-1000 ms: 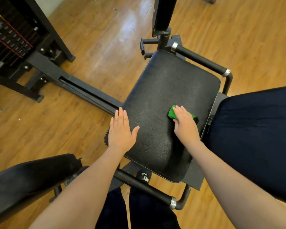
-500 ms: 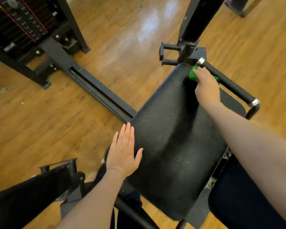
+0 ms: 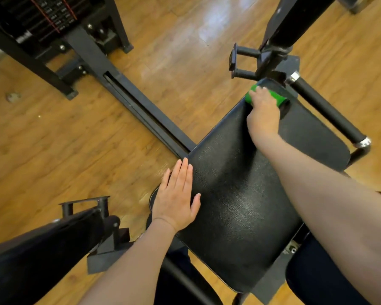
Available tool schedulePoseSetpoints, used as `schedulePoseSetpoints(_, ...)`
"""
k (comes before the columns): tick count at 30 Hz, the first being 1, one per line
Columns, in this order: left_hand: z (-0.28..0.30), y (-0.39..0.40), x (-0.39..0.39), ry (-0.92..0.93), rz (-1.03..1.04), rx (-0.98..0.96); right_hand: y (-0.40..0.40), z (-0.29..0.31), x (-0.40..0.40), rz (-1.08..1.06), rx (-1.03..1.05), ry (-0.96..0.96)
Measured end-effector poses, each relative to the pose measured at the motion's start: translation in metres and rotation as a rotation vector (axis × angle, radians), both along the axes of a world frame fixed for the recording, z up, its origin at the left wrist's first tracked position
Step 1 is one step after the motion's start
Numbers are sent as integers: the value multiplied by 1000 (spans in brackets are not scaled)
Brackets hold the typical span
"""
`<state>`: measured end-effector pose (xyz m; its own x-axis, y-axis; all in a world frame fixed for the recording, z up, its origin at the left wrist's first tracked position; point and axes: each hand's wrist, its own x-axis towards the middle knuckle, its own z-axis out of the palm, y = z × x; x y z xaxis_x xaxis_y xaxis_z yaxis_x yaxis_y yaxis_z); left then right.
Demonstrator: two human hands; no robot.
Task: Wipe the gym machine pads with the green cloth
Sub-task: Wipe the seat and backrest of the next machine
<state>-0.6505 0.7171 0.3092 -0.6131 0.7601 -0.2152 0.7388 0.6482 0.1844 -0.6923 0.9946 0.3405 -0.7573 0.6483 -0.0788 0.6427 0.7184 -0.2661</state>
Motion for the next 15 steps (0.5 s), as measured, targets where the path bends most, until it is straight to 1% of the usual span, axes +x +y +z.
schedulePoseSetpoints(4, 0, 0, 1, 6, -6, -11, -60, -9, 6, 218, -8, 41)
schedulePoseSetpoints(7, 0, 0, 1, 3, 10, 11, -67, -10, 7, 201, 4, -26)
schedulePoseSetpoints(12, -2, -2, 0, 6, 14, 81, -86, -4, 19, 178, -9, -21)
schedulePoseSetpoints(15, -3, -3, 1, 2, 17, 84, -106, -6, 29, 176, -21, -24)
